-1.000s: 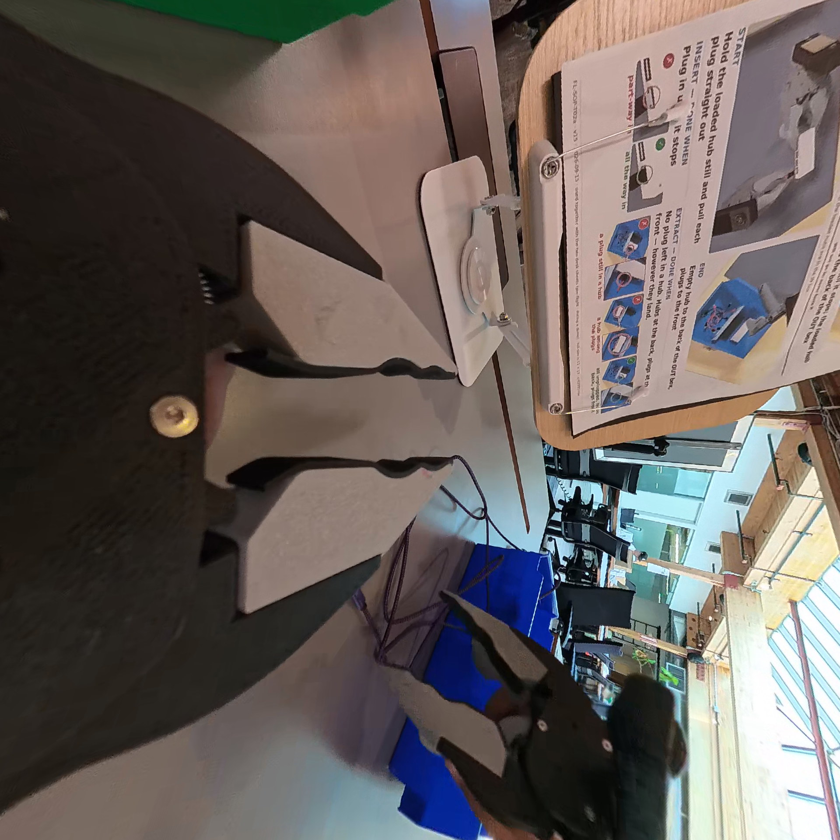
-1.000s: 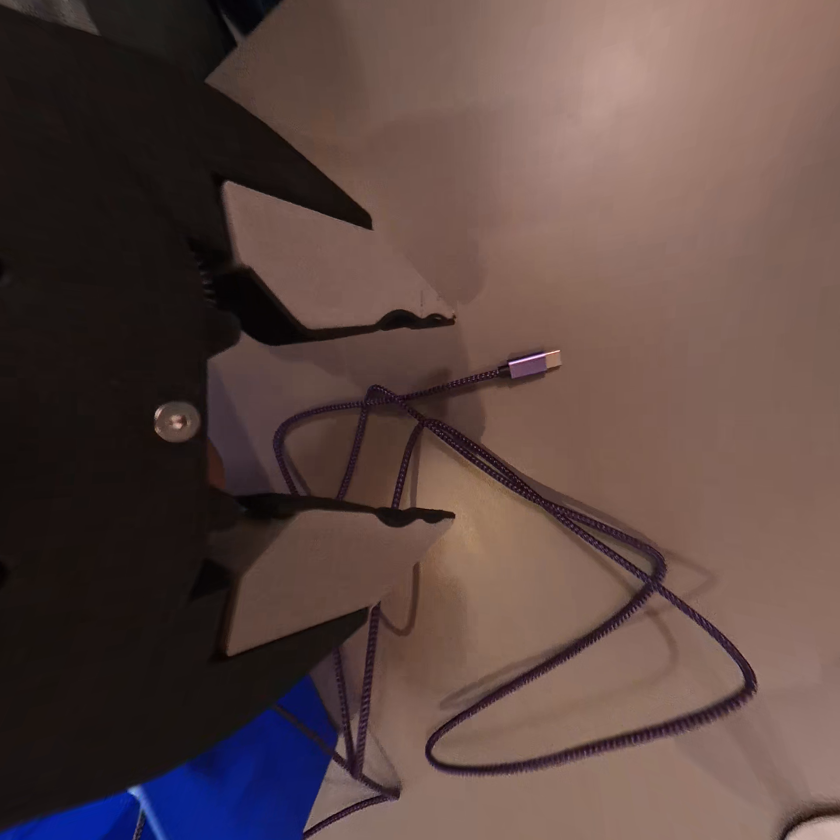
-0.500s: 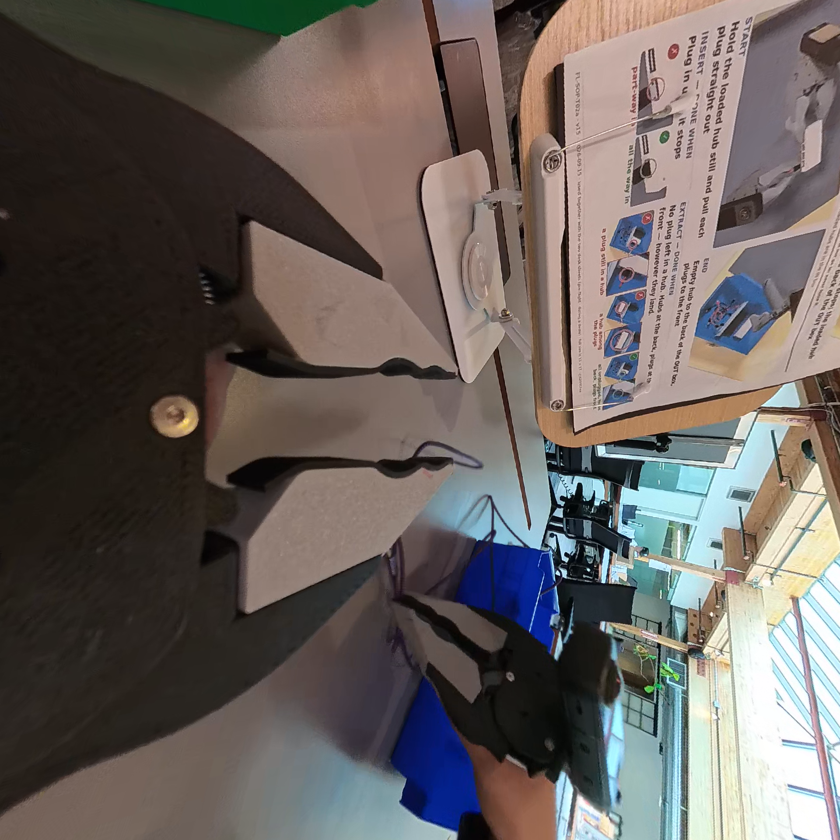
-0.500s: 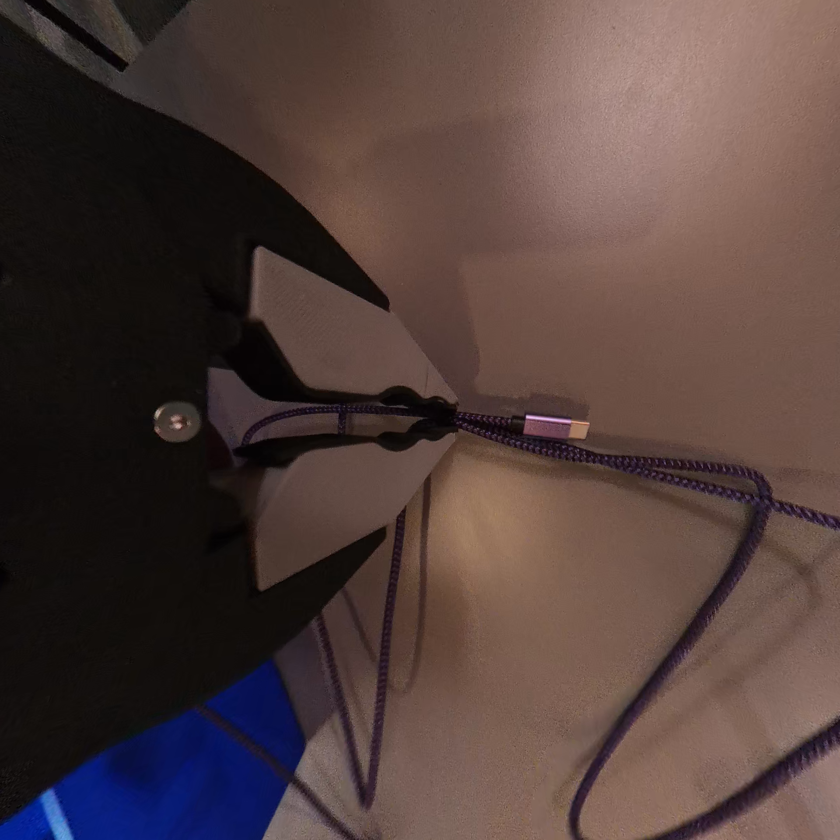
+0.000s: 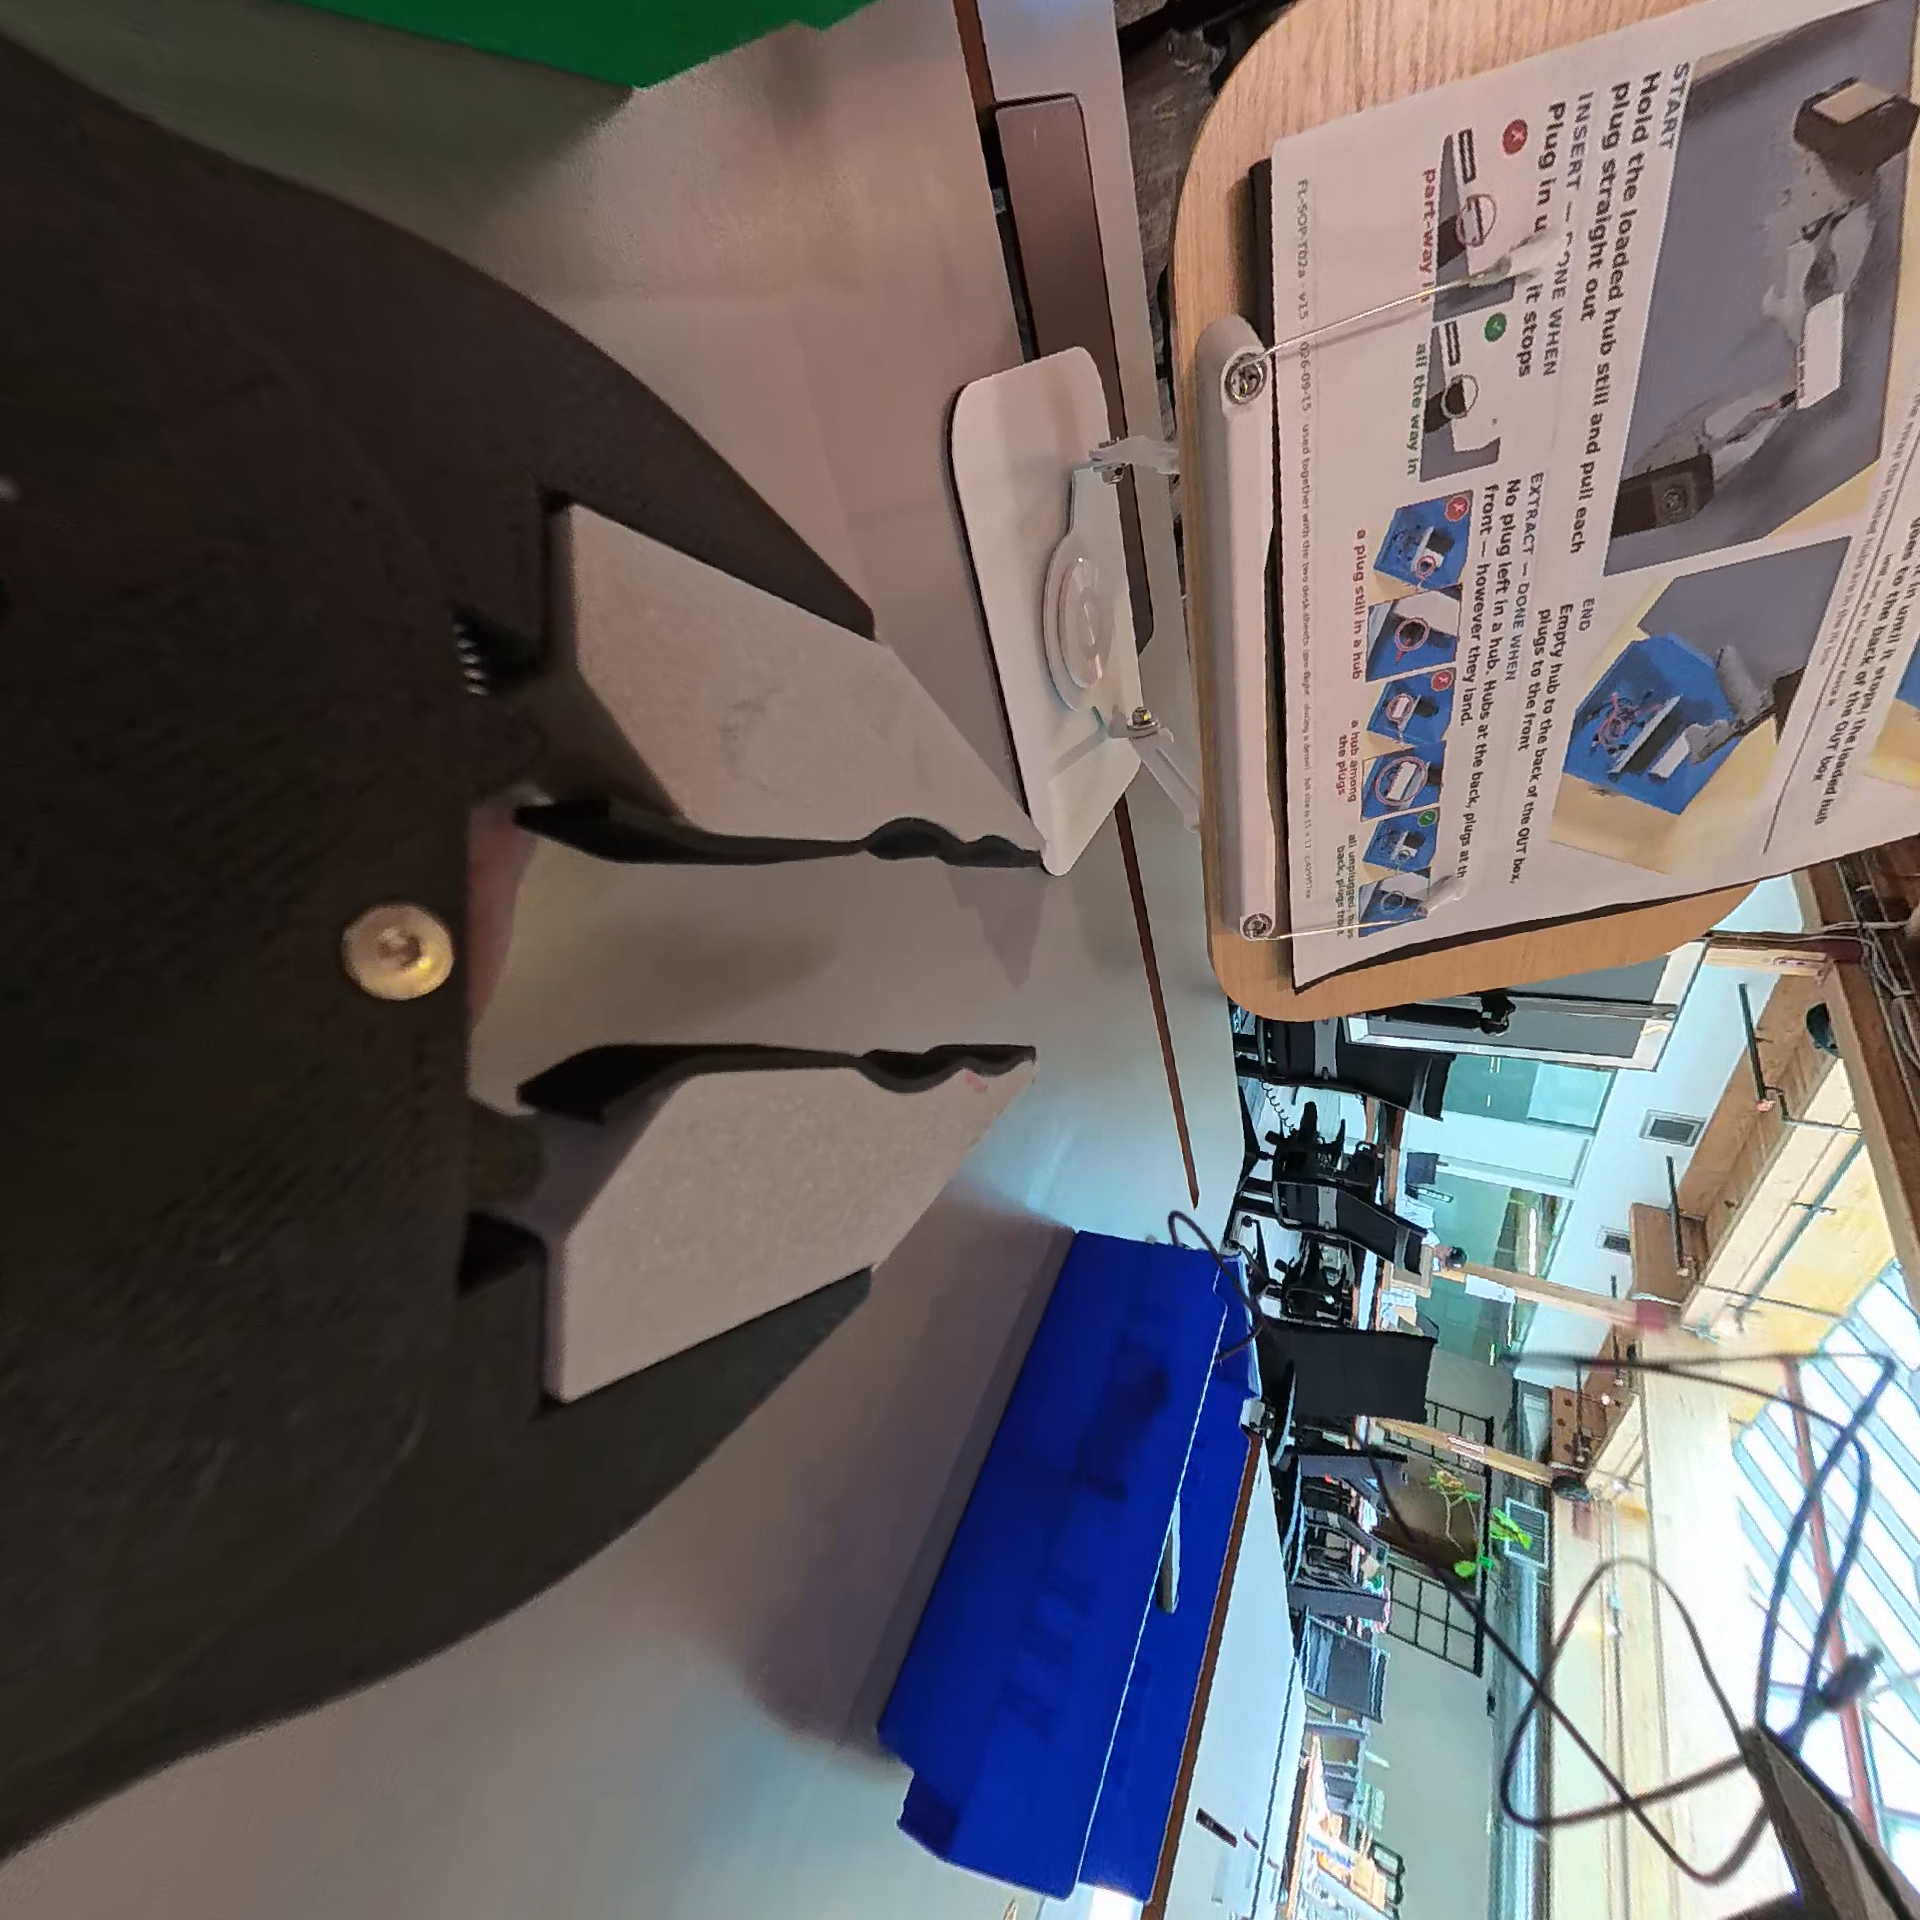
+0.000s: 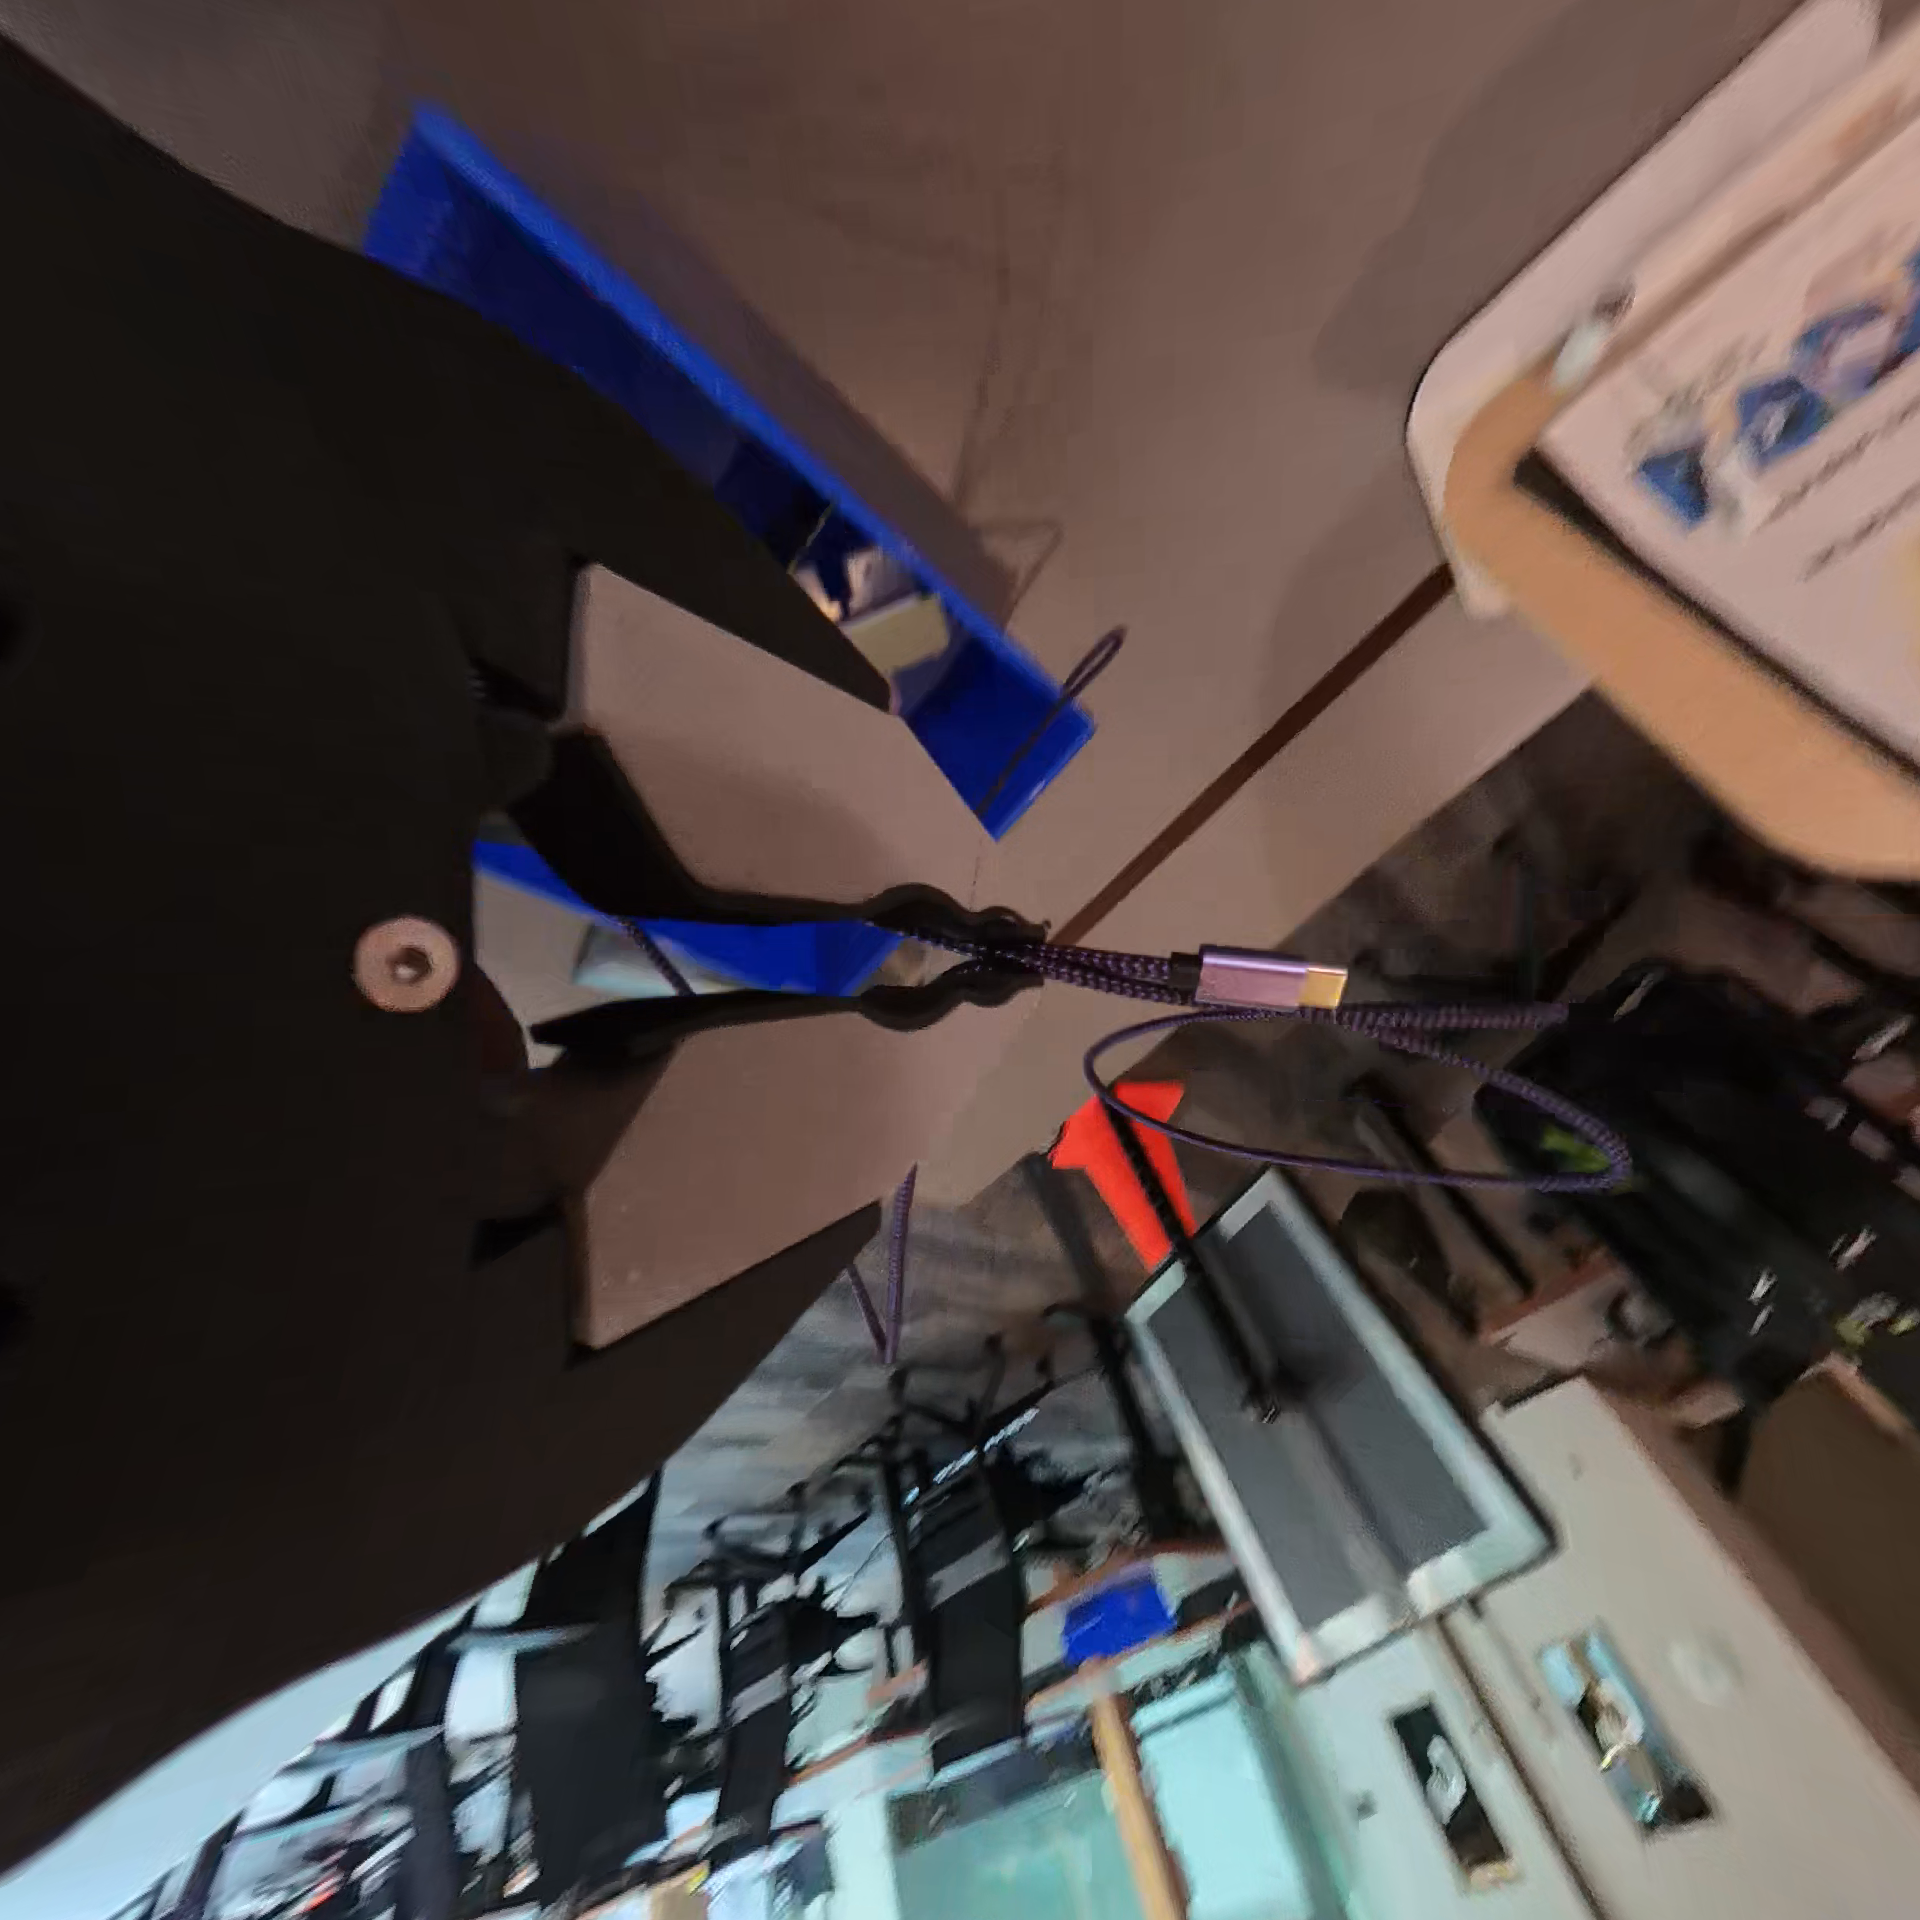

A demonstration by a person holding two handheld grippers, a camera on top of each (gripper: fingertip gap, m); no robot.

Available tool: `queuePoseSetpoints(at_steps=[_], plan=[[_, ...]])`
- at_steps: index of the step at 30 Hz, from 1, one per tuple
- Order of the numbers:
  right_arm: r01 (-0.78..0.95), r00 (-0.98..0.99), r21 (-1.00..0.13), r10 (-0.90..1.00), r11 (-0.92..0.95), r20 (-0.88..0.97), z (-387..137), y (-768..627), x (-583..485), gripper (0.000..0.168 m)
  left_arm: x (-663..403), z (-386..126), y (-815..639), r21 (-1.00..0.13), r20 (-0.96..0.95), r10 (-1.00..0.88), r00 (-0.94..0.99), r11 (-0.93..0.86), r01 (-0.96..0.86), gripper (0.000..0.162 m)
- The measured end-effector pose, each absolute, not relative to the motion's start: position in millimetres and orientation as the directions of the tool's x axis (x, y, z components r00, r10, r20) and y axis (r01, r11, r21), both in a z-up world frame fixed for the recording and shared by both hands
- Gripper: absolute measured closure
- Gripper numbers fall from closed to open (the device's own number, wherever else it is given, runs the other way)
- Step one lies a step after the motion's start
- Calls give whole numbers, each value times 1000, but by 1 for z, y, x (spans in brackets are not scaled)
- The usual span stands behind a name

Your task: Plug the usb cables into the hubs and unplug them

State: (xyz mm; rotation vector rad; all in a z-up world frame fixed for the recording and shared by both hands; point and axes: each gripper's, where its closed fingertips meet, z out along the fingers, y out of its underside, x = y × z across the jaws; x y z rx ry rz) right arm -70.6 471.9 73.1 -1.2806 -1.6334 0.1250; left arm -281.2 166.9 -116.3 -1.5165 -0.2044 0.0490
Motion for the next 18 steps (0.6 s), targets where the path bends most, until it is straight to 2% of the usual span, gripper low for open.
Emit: queuePoseSetpoints(at_steps=[4, 7, 12, 18], plan=[[713, 268, -619, 688, 329, 674, 88, 538, -15, 166, -281, -115, 167, -994, 105, 156, 982, 61, 96, 131], [755, 220, -582, 720, 301, 658, 66, 555, 1, 165, -280, -116, 168, -994, 105, 153, 983, 57, 97, 131], [833, -59, -447, 856, 326, 514, -19, 530, -25, 165, -277, -122, 172, -996, 92, 148, 985, 32, 89, 131], [947, -110, -239, 913, 217, 393, -138, 551, -54, 164, -283, -125, 170, -996, 90, 168, 982, 23, 88, 131]])
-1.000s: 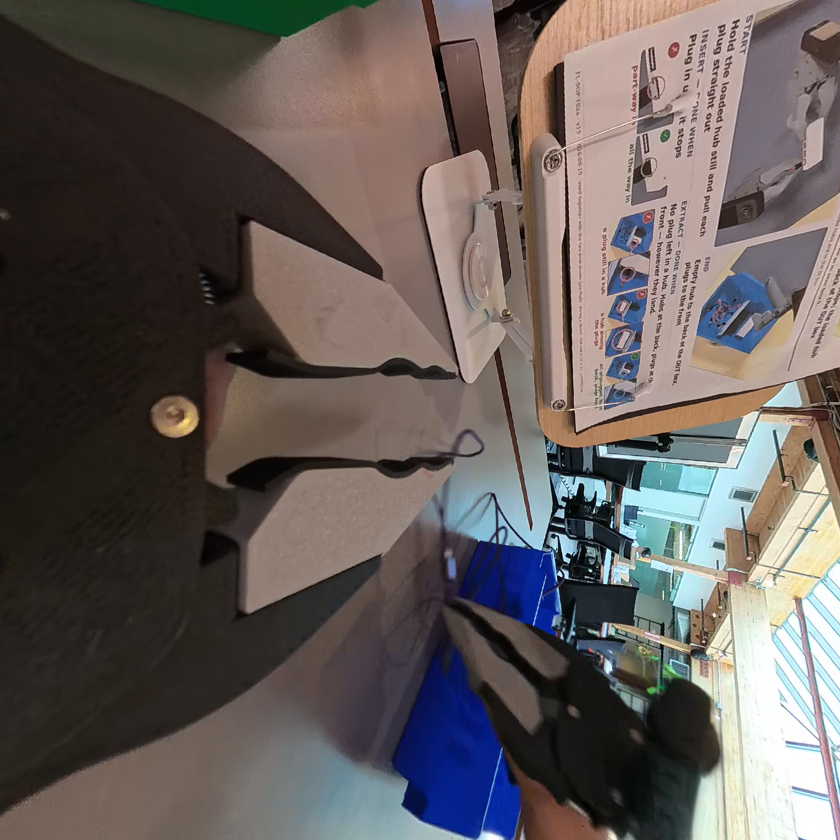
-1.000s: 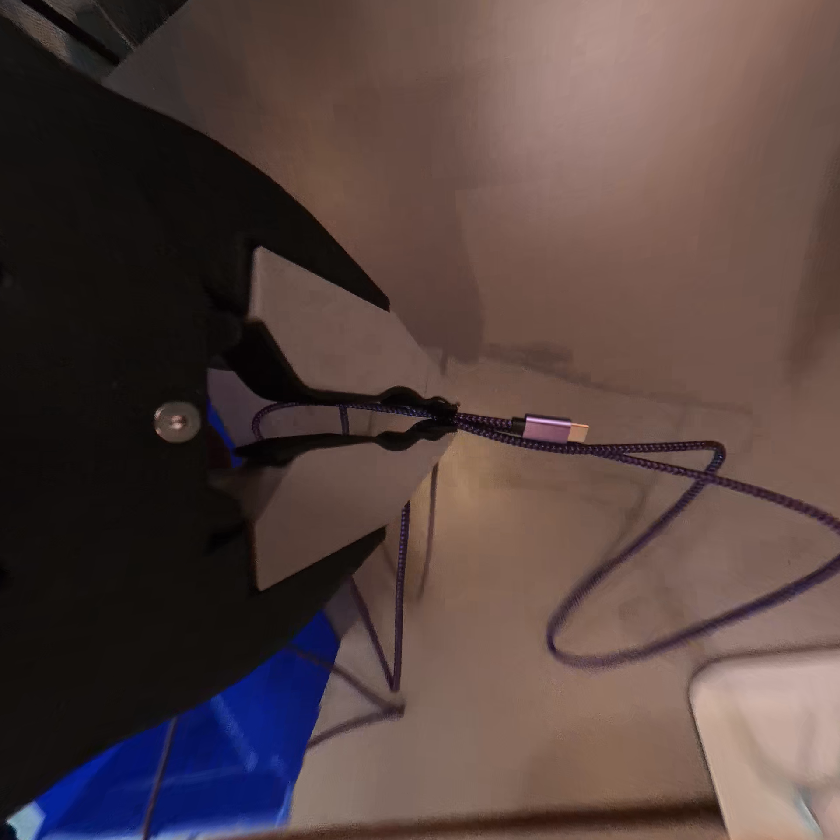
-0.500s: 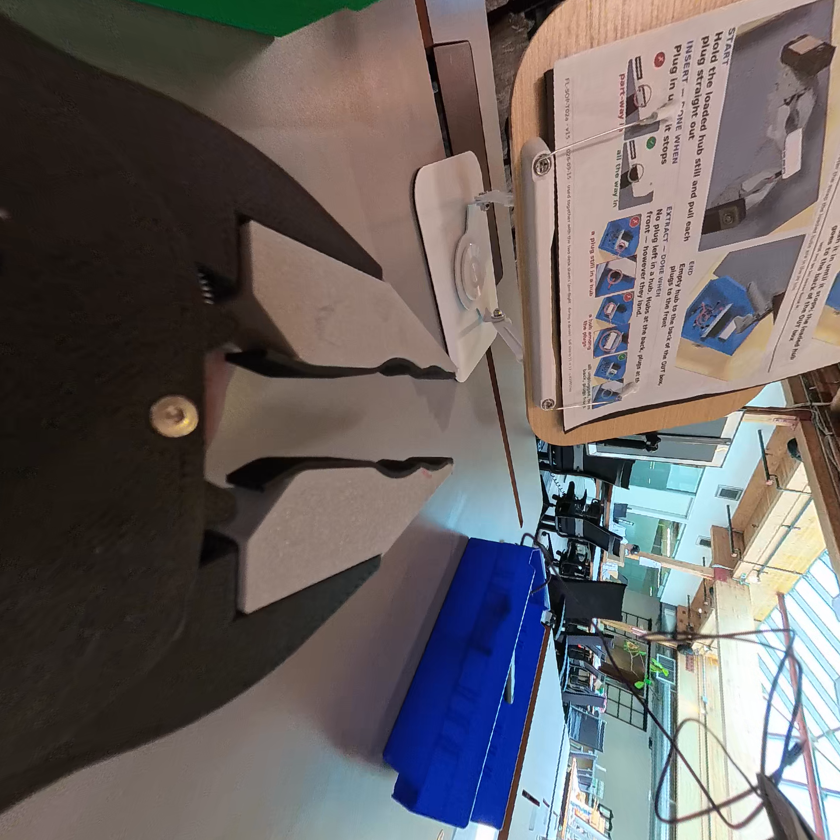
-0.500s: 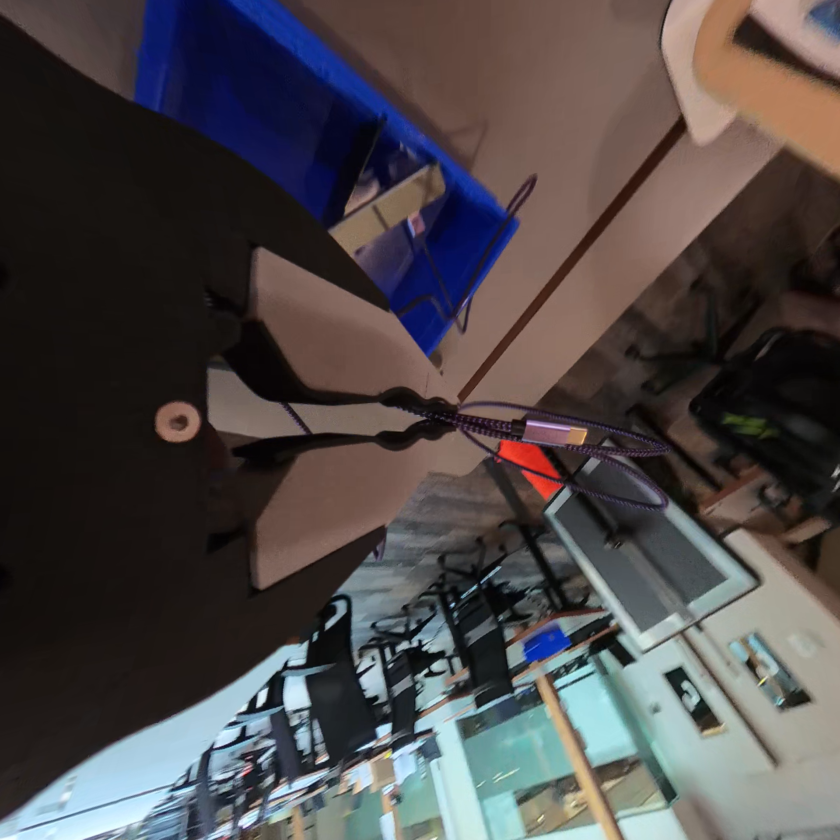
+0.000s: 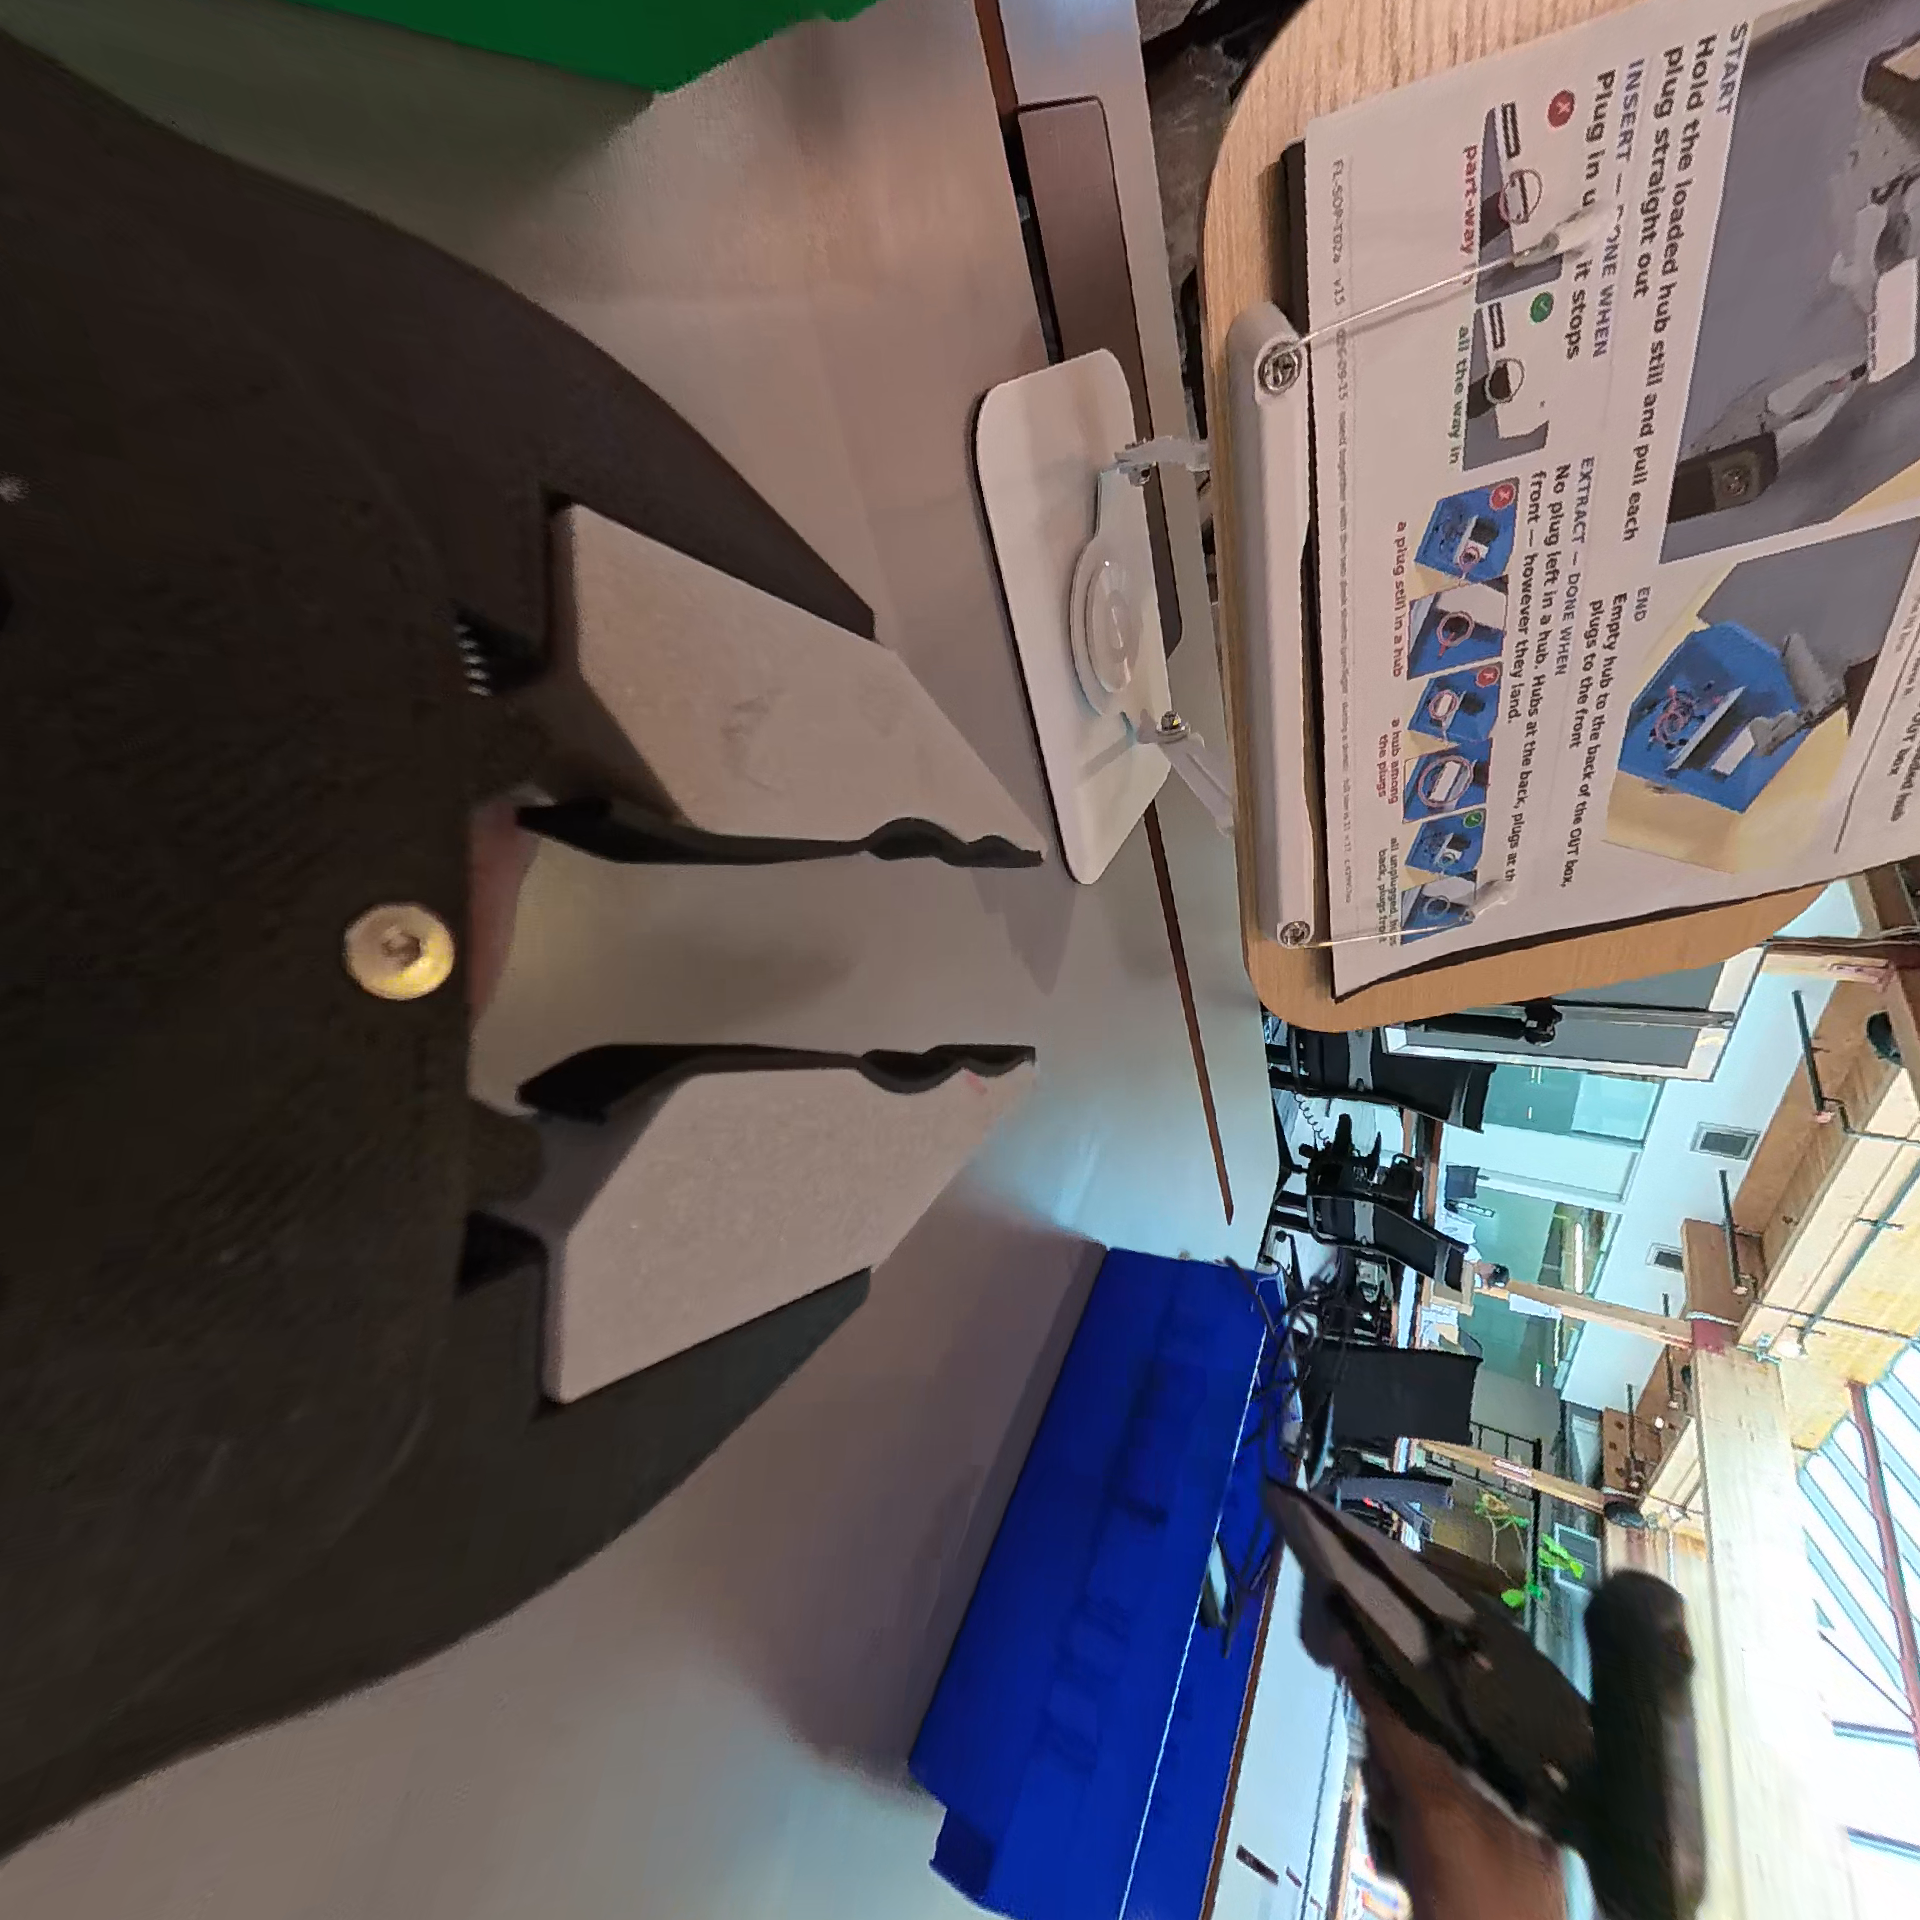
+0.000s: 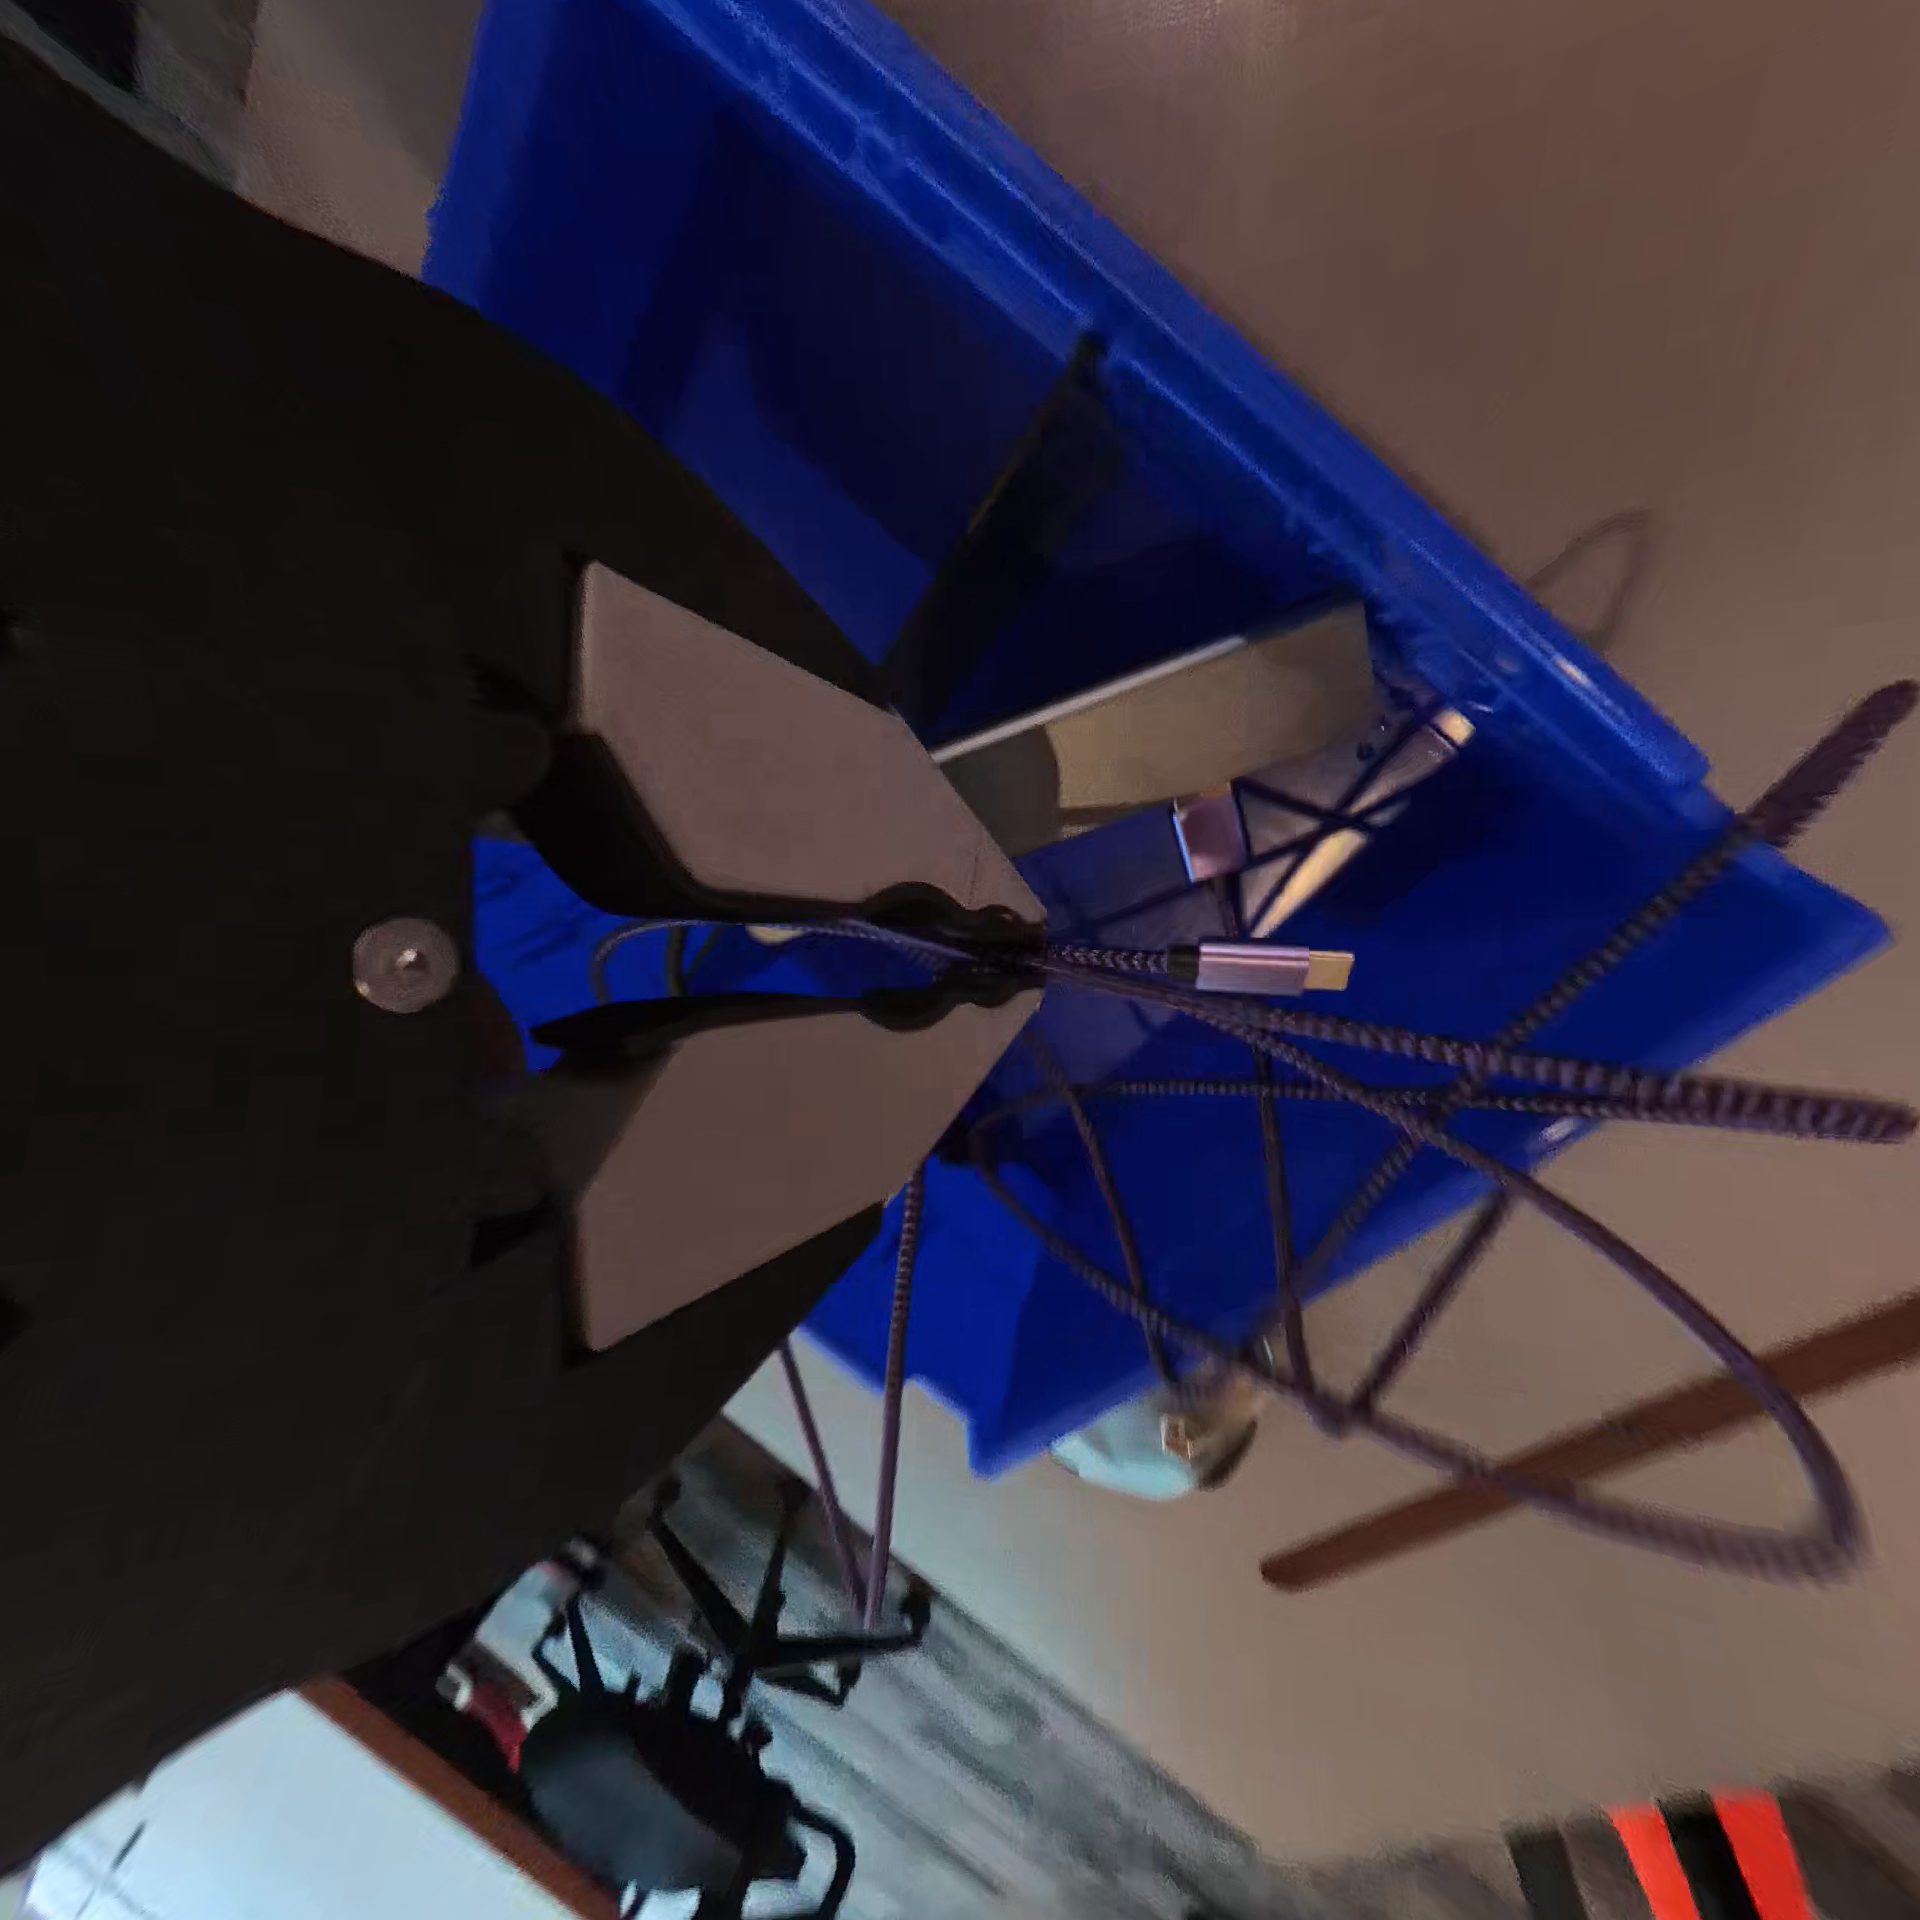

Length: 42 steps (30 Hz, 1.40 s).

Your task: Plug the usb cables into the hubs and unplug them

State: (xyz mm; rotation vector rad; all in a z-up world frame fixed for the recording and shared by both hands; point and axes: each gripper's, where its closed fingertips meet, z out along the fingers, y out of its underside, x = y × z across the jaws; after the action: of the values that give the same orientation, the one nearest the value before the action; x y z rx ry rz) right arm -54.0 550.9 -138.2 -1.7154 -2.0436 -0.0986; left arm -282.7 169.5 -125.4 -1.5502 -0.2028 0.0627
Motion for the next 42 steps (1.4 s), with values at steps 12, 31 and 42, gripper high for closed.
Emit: queuePoseSetpoints(at_steps=[12, 31, 42], plan=[[953, 7, -298, 983, 50, 186, -180, 554, -66, 130, -277, -121, 170, -995, 97, 141, 985, 32, 94, 131], [780, 425, -431, 890, -454, -167, -140, 639, -119, 111, -270, -117, 171, -987, 160, 92, 983, 40, 157, 132], [723, 177, -640, 966, -259, -190, -83, 584, -97, 168, -263, -111, 169, -984, 175, 65, 982, 56, 171, 132]])
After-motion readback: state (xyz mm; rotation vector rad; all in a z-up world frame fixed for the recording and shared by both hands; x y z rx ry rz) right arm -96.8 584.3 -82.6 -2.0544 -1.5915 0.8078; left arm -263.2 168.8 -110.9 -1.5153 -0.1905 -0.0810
